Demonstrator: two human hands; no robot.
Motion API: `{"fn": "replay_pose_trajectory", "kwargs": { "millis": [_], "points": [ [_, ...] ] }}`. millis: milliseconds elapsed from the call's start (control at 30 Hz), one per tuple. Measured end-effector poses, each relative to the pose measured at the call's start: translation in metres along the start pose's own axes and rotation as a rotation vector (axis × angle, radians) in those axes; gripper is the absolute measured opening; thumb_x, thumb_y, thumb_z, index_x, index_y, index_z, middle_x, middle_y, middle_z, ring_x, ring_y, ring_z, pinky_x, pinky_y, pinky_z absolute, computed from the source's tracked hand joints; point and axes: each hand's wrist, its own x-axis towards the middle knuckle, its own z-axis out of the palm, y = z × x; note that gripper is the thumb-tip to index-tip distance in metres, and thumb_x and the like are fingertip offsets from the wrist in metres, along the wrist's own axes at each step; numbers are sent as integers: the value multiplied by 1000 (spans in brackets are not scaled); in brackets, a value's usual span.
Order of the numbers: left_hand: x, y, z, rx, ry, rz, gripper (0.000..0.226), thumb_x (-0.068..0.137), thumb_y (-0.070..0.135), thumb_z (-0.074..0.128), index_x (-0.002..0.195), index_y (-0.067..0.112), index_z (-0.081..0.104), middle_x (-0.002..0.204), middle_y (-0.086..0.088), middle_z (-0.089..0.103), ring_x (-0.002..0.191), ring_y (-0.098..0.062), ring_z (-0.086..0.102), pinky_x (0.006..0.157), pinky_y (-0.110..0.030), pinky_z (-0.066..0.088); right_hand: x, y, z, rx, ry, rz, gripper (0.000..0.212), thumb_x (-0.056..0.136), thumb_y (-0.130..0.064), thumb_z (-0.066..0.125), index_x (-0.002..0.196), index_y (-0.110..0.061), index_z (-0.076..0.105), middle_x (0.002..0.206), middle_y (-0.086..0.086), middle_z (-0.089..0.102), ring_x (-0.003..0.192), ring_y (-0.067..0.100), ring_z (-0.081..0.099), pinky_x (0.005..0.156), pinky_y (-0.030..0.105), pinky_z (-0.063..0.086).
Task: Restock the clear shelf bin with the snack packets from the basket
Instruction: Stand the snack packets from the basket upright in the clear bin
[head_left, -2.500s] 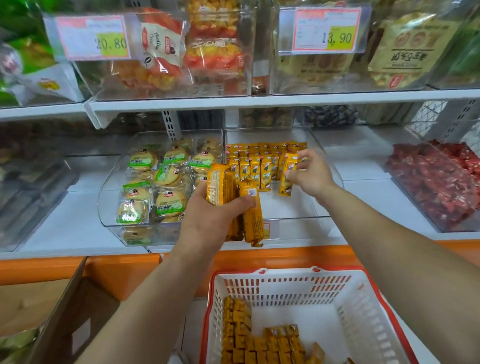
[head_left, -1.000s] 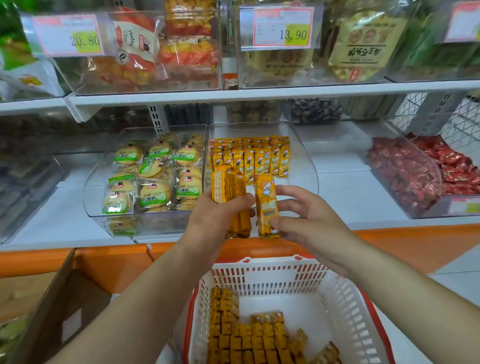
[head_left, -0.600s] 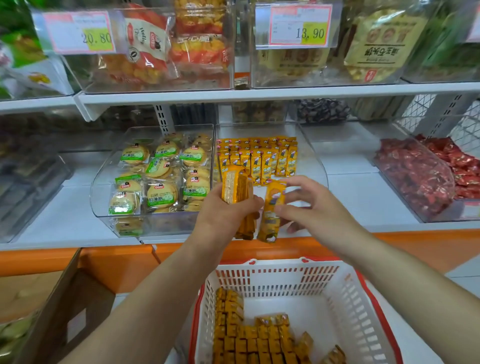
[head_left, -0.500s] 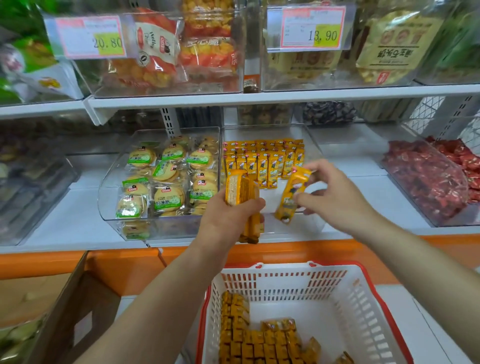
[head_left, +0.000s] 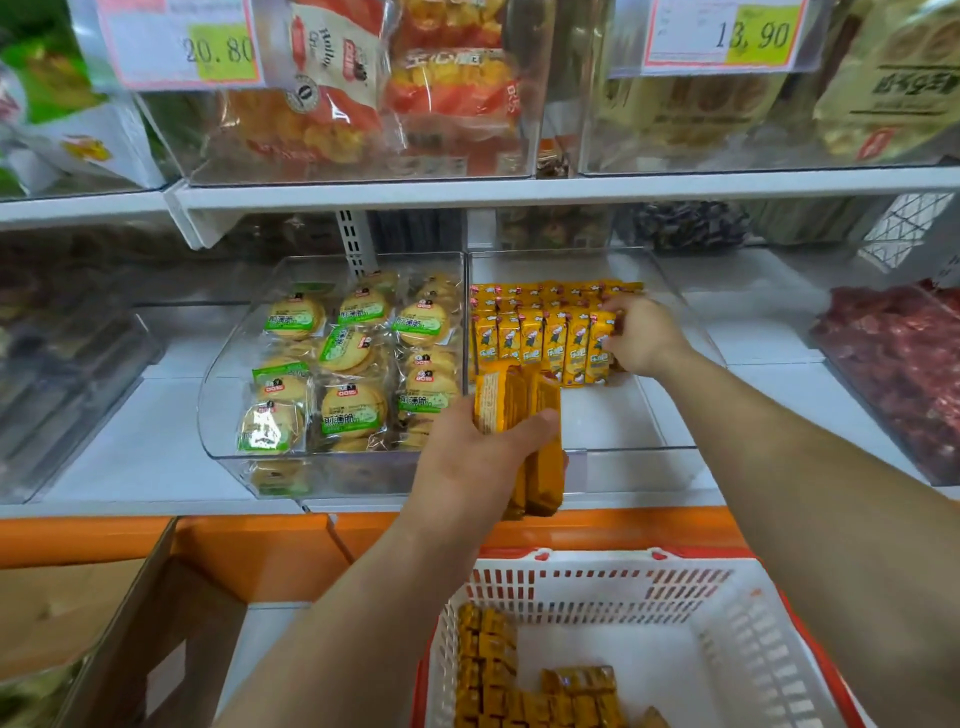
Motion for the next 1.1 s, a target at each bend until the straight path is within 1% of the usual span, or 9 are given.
{"fn": "replay_pose_trajectory", "kwargs": {
  "millis": [233,367,467,533,633,733,833,967,1100],
  "points": [
    [1,-2,4,-9,-26,-7,25,94,27,71,117,17,65,100,-5,79,87,-25,78,82,-54,62,0,5,17,123,118,71,27,89,-6,62,113,-10,50,108,14,67,98,36,63,73,35,46],
    [0,-2,7,-24,-26,-29,27,94,25,71,117,13,66,92,-8,80,85,-27,78,79,-50,63,-24,-3,0,120,26,79,35,86,-10,66,118,-2,52,108,16,66,100,36,62,74,34,47],
    [-1,-4,7,-31,-40,-31,28,94,27,71,118,12,66,91,-10,80,86,-27,78,84,-51,62,-74,-15,-31,92,45,-62,42,85,-16,71,123,-5,54,113,9,63,104,28,61,75,30,44],
    [-4,-5,10,-35,-57,-24,26,94,26,72,116,13,67,92,-9,80,88,-28,78,87,-55,61,-120,-17,-52,242,-4,-128,33,86,-22,73,116,-18,60,104,-2,66,93,17,66,76,25,51],
    [-12,-7,19,-13,-107,-22,20,92,27,74,108,16,71,94,-13,79,87,-32,77,87,-59,59,-186,-12,-73,718,-240,-54,21,92,-22,67,111,-31,65,97,-3,72,87,15,73,70,25,57],
    [-22,-10,31,-5,-196,-10,10,90,22,75,94,13,78,90,-19,77,75,-33,72,71,-47,61,-219,-9,-76,848,-354,-11,29,98,-24,61,124,-35,61,104,-4,72,90,15,73,70,28,57],
    [-33,-10,41,-77,-308,-8,9,85,17,74,90,13,81,87,-13,78,72,-22,75,59,-29,59,-225,-9,-74,822,-333,-34,27,97,-24,61,124,-27,61,92,-3,68,83,15,72,72,33,56],
    [-37,-10,46,-130,-333,-48,28,74,27,77,96,10,80,100,-24,76,81,-29,76,66,-35,62,-223,0,-84,877,-329,-7,16,95,-19,64,110,-16,68,93,2,66,87,19,66,72,34,52],
    [-37,-15,46,-169,-324,-122,36,75,26,76,107,10,74,99,-20,75,91,-36,75,65,-39,62,-219,8,-92,1069,-301,66,27,97,-7,59,123,-6,60,106,21,60,88,25,66,68,31,51]
  ]
}}
